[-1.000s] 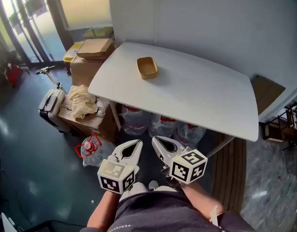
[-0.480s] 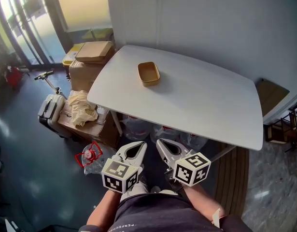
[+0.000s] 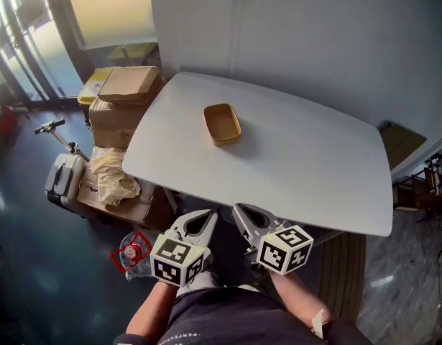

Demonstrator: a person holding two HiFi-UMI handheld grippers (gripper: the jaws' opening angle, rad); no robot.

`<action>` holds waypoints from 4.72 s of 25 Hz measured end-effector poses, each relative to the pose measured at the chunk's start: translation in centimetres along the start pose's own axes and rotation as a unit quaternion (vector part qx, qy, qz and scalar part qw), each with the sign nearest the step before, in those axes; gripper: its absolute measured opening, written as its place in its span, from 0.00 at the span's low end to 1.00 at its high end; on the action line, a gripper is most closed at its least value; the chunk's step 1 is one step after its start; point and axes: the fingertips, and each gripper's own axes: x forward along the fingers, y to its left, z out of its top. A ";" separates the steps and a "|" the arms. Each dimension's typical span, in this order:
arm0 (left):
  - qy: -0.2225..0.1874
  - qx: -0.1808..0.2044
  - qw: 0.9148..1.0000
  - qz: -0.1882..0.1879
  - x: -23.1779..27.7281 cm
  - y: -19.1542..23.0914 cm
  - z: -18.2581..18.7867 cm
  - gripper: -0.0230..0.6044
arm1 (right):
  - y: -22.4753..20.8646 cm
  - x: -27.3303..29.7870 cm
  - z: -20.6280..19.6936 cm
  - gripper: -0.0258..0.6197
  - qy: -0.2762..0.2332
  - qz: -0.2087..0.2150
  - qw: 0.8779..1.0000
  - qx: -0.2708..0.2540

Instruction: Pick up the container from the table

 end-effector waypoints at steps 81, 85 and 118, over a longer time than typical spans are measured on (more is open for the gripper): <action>0.104 -0.071 0.992 0.028 16.8 25.5 6.5 0.13 | -16.4 27.5 3.6 0.15 0.317 -0.051 0.883 -0.344; 0.103 -0.069 0.992 0.030 16.5 25.4 6.5 0.13 | -16.3 27.5 3.5 0.11 0.319 -0.049 0.882 -0.342; 0.010 -0.019 0.999 0.025 10.4 19.6 8.6 0.08 | -9.8 19.2 10.2 0.09 0.061 -0.033 0.981 -0.183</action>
